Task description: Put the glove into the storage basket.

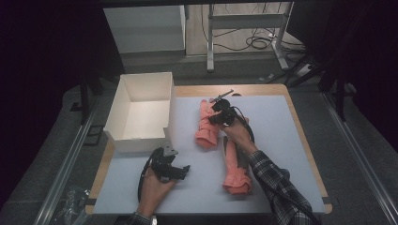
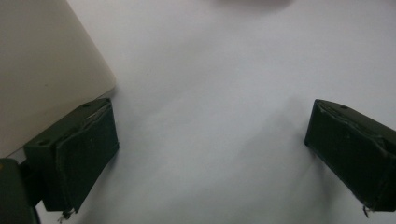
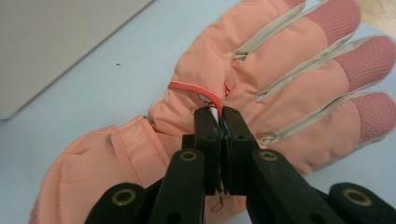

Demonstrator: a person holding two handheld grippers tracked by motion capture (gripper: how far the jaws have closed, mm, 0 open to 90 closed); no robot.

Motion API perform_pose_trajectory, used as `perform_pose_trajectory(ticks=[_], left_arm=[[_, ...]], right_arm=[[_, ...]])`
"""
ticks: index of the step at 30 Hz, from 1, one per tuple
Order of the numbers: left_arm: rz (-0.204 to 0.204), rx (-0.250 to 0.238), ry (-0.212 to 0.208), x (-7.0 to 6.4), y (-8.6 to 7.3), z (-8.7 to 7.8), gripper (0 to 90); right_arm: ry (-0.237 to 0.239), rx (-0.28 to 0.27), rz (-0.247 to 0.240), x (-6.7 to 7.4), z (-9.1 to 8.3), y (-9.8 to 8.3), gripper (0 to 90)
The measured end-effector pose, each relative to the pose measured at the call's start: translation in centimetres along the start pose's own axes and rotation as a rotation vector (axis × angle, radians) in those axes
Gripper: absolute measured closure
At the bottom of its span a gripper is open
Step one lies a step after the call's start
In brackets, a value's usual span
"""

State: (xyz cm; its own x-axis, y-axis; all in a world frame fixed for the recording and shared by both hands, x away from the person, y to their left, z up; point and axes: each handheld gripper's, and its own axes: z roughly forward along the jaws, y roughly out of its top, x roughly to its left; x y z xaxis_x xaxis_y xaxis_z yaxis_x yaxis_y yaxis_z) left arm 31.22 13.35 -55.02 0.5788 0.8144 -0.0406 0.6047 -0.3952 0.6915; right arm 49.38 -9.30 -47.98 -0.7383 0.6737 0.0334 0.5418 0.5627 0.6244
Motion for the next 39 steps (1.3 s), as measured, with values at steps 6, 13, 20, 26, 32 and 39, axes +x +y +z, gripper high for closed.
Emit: perform_pose_trajectory(ticks=[6, 13, 20, 26, 32, 39], left_arm=[[0.003, 0.002, 0.001, 0.0, 0.0, 0.0, 2.5], [0.002, 0.0, 0.001, 0.0, 0.0, 0.0, 2.5], [0.001, -0.001, 0.0, 0.0, 0.0, 0.0, 2.5], [-0.003, -0.005, 0.001, 0.0, 0.0, 0.0, 2.5], [-0.002, -0.004, 0.002, 0.0, 0.0, 0.0, 2.5], [-0.002, -0.001, 0.0, 0.0, 0.0, 0.0, 2.5]], right_arm=[[0.056, -0.021, -0.017, 0.5, -2.2, 0.3, 85.7], [0.095, -0.04, -0.039, 1.2, -4.4, 0.4, 85.6], [0.144, -0.084, -0.044, 2.3, -8.2, -0.1, 85.6], [0.164, -0.091, -0.047, 3.0, -10.5, -1.2, 85.5], [0.182, -0.097, -0.04, 3.3, -13.0, -3.3, 85.6], [0.17, -0.097, -0.04, 3.7, -15.7, -6.6, 85.5]])
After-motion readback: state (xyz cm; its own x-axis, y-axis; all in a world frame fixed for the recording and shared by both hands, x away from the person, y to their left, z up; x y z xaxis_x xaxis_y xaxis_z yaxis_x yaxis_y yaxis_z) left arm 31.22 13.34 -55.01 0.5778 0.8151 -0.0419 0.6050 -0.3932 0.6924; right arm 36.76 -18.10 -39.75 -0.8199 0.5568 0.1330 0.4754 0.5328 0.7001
